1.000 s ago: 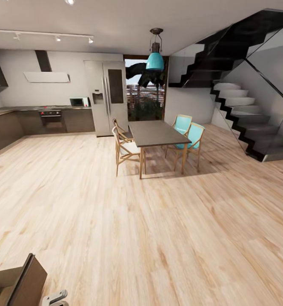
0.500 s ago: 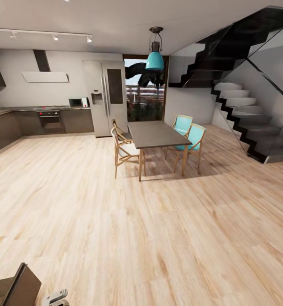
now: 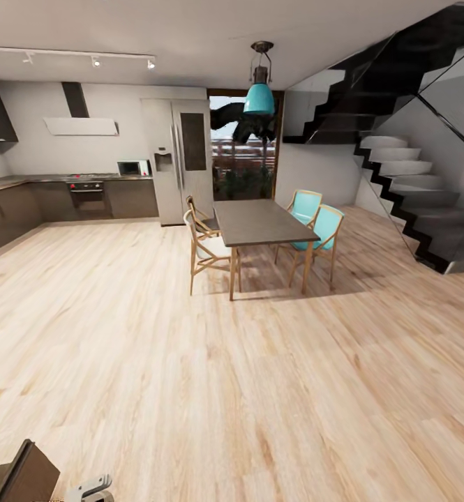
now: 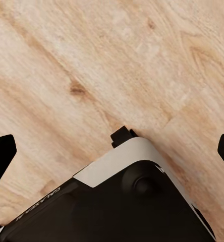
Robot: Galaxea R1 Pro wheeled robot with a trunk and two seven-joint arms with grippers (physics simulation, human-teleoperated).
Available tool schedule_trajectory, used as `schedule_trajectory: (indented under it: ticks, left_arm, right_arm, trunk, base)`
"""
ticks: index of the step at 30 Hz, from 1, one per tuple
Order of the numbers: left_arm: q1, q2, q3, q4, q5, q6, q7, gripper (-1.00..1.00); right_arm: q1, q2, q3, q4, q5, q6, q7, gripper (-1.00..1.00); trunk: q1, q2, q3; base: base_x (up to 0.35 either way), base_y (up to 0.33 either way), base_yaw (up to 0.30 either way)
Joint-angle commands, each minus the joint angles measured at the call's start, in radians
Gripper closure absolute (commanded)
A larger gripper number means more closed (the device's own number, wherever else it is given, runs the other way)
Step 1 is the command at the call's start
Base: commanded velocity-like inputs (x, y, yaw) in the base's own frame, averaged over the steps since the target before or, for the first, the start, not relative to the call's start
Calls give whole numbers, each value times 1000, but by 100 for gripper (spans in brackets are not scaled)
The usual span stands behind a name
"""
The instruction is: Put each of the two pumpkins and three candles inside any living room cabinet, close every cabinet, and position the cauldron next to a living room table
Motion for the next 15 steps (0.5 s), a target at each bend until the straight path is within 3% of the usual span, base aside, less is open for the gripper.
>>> schedule_trajectory:
  ticks: [1,15]
  left_arm:
    - [0,0,0,0,0,0,0,100]
    - [0,0,0,4,-1,-1,0,100]
  right_arm:
    - [0,0,0,0,0,0,0,-100]
    - [0,0,0,0,0,0,1,-100]
  trunk:
    - [0,0,0]
    - [0,0,0]
  base:
    - [146,-136,233]
    - [112,-122,281]
